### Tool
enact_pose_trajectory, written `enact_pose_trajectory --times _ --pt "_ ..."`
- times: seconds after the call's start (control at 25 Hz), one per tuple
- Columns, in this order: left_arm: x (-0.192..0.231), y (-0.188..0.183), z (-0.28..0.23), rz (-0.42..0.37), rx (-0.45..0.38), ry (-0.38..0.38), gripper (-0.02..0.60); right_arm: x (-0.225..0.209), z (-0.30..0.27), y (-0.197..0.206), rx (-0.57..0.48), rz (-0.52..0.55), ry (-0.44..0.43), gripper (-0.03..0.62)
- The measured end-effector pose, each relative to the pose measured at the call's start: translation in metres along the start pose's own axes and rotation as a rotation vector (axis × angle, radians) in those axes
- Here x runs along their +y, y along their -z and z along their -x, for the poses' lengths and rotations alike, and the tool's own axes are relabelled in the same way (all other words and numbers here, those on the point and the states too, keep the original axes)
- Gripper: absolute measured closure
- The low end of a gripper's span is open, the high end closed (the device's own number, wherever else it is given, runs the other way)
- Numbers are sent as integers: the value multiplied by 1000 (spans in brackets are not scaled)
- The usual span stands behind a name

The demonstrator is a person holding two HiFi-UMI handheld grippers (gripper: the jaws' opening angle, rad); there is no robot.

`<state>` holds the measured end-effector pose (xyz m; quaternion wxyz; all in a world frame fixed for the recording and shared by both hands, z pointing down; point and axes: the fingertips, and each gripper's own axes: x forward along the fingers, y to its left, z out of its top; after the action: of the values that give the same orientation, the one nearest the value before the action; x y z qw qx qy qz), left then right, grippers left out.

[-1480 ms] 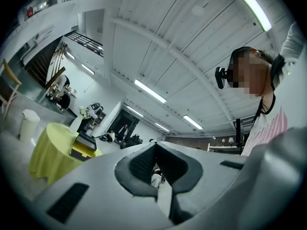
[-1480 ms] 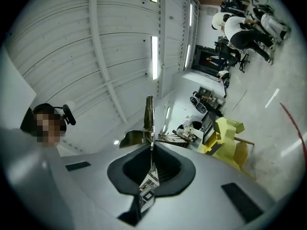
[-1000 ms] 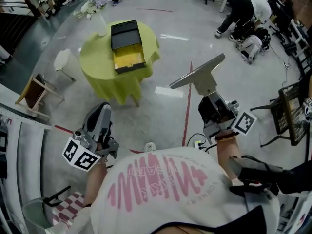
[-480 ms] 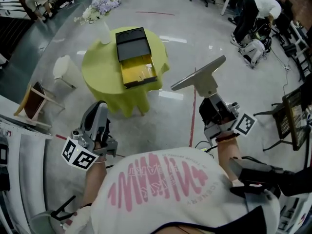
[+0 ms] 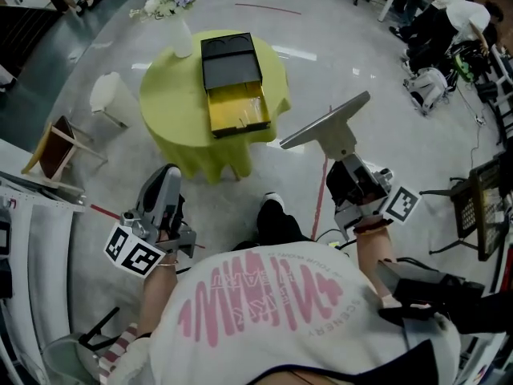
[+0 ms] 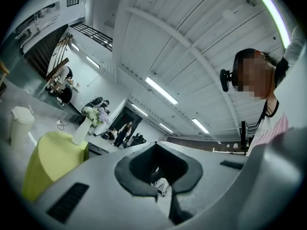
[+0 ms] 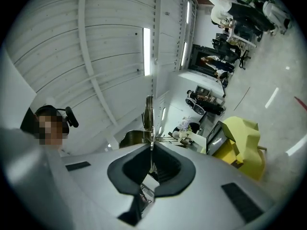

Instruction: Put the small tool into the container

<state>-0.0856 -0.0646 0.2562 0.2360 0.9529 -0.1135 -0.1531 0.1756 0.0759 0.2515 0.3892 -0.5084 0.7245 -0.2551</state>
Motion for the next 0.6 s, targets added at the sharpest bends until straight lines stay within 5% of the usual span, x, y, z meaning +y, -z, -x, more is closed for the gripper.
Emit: enact_pose_trajectory --times 0.6 --pt "67 -42 -85 -49 -87 -112 574 -66 -117 -60 94 -39 -133 588"
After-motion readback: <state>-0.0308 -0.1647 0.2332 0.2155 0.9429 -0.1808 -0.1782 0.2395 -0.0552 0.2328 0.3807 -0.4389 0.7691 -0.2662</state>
